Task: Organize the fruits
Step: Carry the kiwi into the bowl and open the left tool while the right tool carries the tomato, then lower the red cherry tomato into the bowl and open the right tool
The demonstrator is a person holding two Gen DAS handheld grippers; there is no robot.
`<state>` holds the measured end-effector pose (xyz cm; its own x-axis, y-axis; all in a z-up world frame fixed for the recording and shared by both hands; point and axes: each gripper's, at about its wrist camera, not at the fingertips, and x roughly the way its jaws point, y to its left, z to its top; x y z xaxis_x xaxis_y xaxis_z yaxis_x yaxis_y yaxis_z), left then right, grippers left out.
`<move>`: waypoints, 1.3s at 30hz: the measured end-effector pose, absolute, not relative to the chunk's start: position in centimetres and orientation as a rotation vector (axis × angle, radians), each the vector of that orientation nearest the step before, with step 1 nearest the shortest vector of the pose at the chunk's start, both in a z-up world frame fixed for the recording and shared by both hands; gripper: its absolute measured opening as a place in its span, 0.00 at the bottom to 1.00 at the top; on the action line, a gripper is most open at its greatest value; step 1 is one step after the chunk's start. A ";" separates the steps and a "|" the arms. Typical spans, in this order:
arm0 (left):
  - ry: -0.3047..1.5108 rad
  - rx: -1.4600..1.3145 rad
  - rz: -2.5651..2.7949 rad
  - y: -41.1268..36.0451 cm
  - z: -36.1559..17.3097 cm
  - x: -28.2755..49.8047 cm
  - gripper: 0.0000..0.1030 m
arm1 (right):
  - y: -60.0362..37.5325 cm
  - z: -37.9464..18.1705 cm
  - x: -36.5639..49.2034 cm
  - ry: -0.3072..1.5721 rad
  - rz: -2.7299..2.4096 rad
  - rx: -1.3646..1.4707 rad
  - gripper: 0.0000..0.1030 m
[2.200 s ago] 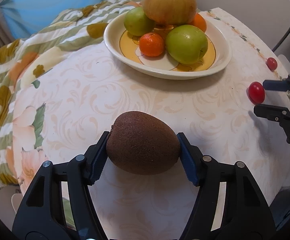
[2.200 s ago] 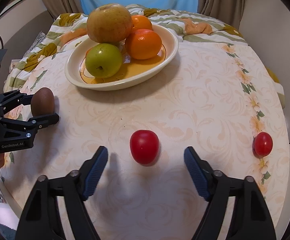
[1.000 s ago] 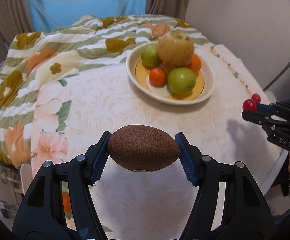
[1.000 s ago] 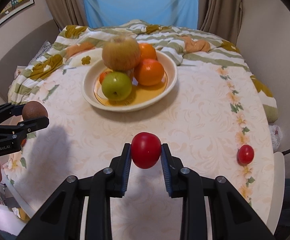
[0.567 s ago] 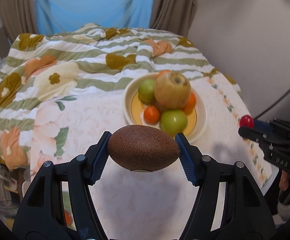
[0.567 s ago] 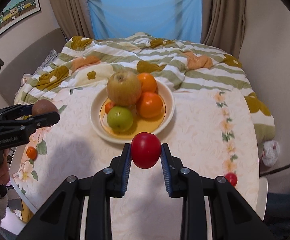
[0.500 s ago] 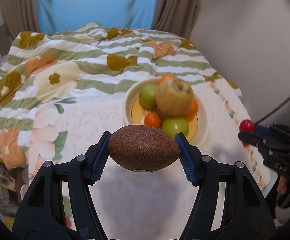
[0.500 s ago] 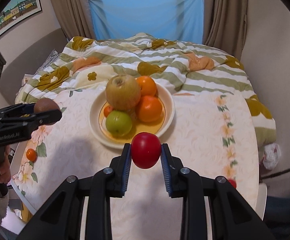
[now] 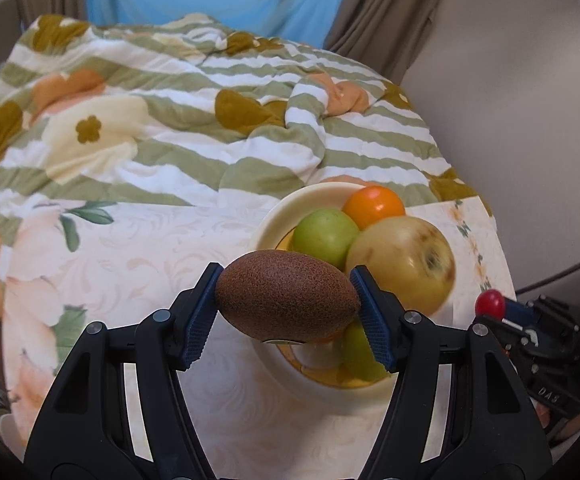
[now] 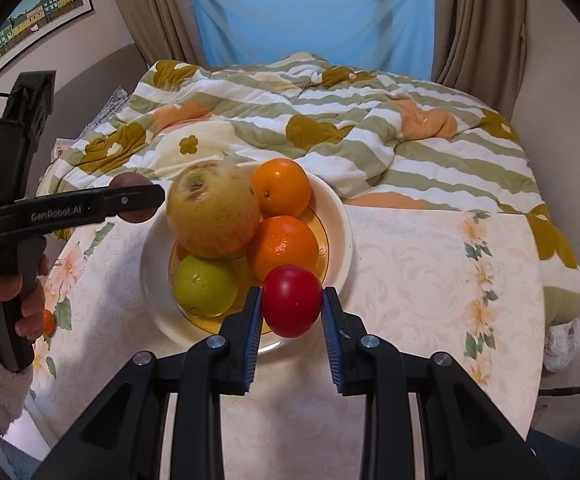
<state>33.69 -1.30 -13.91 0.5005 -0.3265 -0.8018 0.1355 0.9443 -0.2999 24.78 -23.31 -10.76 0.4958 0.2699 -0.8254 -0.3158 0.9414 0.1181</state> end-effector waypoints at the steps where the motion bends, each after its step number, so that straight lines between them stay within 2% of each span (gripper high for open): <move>1: 1.016 -0.219 -0.283 -1.2 -14.2 34.0 0.70 | -23.4 -10.9 24.9 0.992 0.359 -0.052 0.26; 12: 1.031 -0.254 -0.292 -1.2 -15.5 35.0 0.71 | -23.7 -11.9 25.8 1.012 0.380 -0.059 0.26; 16: 1.040 -0.240 -0.267 -1.1 -15.6 35.2 0.83 | -23.6 -12.2 25.8 1.017 0.383 -0.058 0.26; 23: 1.034 -0.228 -0.244 -0.8 -15.0 34.6 0.92 | -23.5 -12.0 25.7 1.008 0.391 -0.066 0.26; 25: 1.025 -0.231 -0.237 -0.5 -14.6 34.2 1.00 | -23.5 -11.9 25.7 1.003 0.393 -0.068 0.26; 39: 0.996 -0.216 -0.189 1.3 -11.4 30.0 1.00 | -22.3 -12.5 25.6 0.992 0.468 -0.118 0.26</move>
<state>29.98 1.32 -11.36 0.5301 -0.2554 -0.8086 0.0592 0.9624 -0.2652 25.56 -22.32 -12.49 0.4572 0.3255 -0.8277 -0.4312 0.8950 0.1138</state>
